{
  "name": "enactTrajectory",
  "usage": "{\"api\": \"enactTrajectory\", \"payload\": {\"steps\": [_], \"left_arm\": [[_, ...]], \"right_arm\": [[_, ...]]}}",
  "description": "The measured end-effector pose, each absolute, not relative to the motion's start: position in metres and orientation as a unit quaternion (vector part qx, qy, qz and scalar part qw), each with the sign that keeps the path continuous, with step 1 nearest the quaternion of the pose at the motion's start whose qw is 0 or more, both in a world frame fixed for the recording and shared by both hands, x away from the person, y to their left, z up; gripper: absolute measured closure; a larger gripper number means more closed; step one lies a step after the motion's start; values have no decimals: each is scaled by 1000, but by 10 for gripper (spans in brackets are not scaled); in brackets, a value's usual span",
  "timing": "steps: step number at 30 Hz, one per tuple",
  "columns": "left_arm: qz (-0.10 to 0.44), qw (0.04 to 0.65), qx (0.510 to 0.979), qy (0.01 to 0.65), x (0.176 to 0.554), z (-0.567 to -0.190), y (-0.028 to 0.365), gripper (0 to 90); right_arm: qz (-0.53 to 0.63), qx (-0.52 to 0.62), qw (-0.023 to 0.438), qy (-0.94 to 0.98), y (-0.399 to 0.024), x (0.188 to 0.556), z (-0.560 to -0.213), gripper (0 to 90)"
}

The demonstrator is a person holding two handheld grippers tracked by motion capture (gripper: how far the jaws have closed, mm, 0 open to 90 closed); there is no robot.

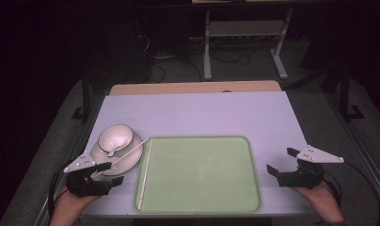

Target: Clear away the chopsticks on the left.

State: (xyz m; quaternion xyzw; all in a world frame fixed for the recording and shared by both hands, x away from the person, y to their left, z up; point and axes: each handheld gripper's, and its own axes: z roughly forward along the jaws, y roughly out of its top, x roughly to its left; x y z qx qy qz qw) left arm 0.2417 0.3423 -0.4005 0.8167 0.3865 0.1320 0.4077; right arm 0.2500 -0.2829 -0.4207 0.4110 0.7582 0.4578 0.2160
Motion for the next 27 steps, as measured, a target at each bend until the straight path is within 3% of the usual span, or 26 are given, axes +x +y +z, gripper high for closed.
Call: {"api": "enactTrajectory", "payload": {"steps": [11,27], "left_arm": [[155,392,814,400,266,-403,361,542],[120,373,826,405,283,-414,365,730]], "right_arm": [[458,408,216,759,-282,250,-421,0],[458,410,216,759,-282,250,-420,0]]}}
